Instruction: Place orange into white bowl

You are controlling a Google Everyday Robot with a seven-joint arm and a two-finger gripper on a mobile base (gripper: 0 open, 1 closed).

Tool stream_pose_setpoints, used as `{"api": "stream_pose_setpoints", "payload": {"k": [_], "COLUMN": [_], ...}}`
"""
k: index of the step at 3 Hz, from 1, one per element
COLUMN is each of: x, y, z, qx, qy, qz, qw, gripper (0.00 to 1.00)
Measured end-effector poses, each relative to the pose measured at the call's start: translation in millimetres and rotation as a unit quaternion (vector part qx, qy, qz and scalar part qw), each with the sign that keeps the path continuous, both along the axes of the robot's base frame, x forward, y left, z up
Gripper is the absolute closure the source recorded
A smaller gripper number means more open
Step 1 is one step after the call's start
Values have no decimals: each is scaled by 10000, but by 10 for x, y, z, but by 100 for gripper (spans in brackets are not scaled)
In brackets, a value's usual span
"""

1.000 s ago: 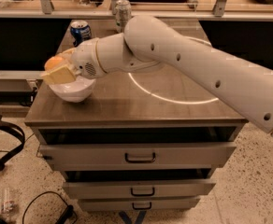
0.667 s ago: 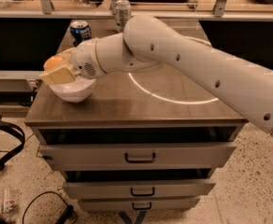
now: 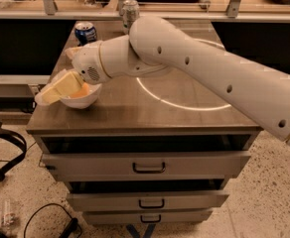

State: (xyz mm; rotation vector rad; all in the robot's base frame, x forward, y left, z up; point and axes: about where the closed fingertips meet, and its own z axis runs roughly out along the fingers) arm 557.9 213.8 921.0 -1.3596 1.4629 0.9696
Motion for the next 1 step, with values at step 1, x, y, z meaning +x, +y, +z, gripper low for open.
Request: {"api": "stream_pose_setpoints", "payload": {"k": [1], "x": [-1], "y": [1], "z": [0], "qx": [0], "qy": [0], "qz": [1], "qw": [10000], "gripper": [0]}}
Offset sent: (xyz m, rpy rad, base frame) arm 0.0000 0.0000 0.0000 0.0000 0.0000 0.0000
